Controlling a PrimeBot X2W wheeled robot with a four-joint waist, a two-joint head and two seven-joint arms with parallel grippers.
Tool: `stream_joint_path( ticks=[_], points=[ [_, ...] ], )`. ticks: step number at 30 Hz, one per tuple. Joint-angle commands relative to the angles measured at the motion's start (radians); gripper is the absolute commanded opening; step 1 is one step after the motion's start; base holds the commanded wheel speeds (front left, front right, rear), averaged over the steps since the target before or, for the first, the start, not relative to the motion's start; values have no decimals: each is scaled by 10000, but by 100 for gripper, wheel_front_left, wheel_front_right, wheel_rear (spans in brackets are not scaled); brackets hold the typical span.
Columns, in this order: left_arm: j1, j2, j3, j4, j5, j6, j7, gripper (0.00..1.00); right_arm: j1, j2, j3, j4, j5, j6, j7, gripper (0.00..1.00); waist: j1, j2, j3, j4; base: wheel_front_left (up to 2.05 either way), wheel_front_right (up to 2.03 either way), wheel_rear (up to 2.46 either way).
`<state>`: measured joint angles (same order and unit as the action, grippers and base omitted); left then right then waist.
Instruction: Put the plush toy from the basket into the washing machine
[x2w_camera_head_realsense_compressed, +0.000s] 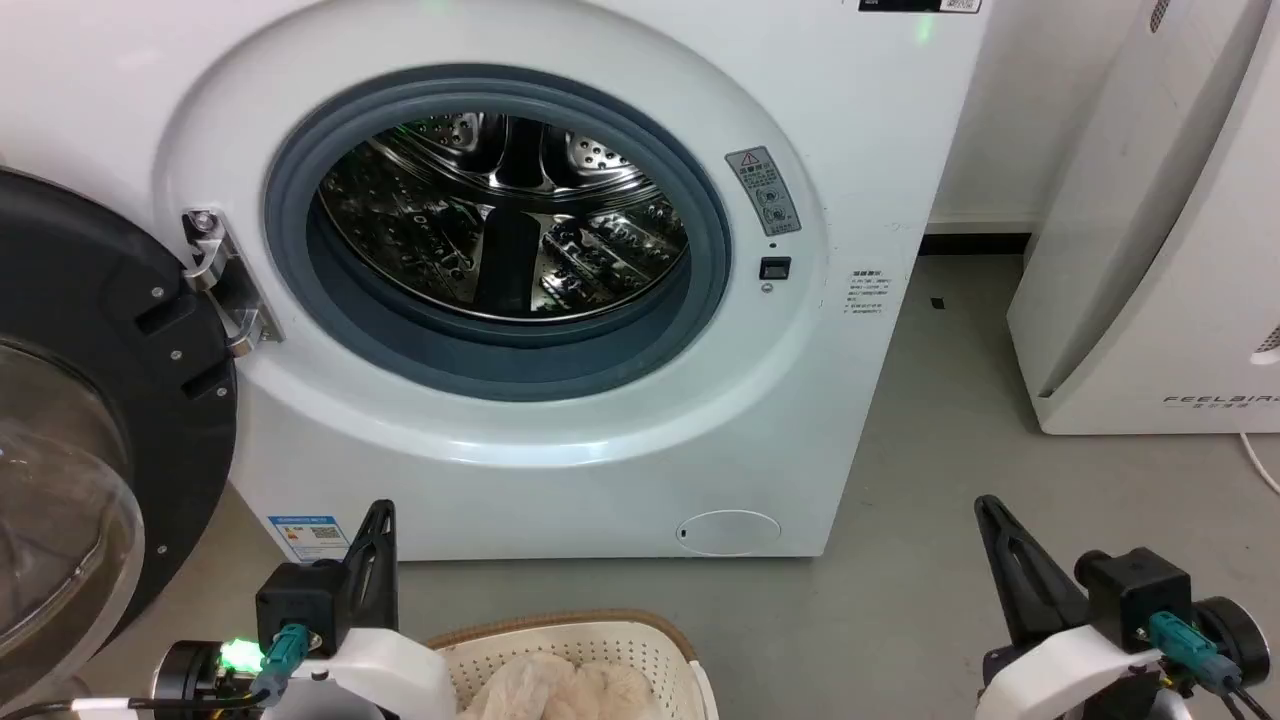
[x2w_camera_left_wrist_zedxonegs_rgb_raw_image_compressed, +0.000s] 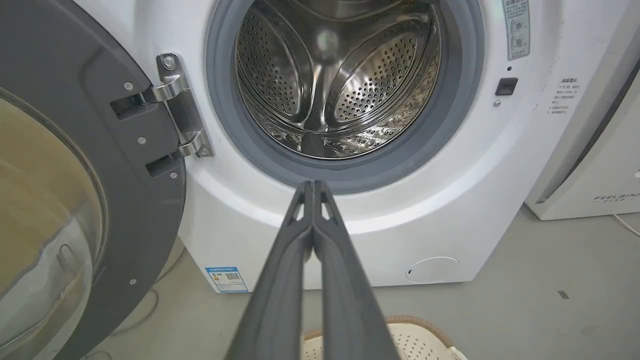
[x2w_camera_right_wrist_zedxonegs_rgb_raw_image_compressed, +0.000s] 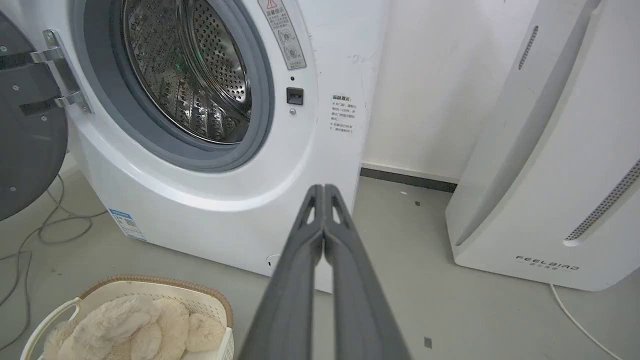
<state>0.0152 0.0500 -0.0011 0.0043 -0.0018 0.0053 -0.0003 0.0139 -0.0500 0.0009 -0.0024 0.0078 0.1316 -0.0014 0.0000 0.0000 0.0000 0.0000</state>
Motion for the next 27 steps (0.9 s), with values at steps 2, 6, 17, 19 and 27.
stream_joint_path(
  ticks=[2,6,17,19,27],
  points=[
    [-152,3,11,-43,18,-53,3,0,-139,-2,-9,24,-78,-9,14,0,0,0,0,0,0,0,0],
    [-152,3,11,-43,18,-53,3,0,-139,-2,-9,24,-78,-9,14,0,0,0,0,0,0,0,0],
    [15,0,-90,38,-51,68,-121,100,15,0,-4,9,109,0,-120,100,0,0,22,-10,0,0,0],
    [17,0,-120,74,-72,88,-163,100,17,0,-11,5,137,-1,-162,100,0,0,40,-15,0,0,0],
    [-54,0,-263,324,-177,144,-329,100,-10,0,-23,-11,225,-1,-328,100,0,0,212,-35,0,0,0]
  ],
)
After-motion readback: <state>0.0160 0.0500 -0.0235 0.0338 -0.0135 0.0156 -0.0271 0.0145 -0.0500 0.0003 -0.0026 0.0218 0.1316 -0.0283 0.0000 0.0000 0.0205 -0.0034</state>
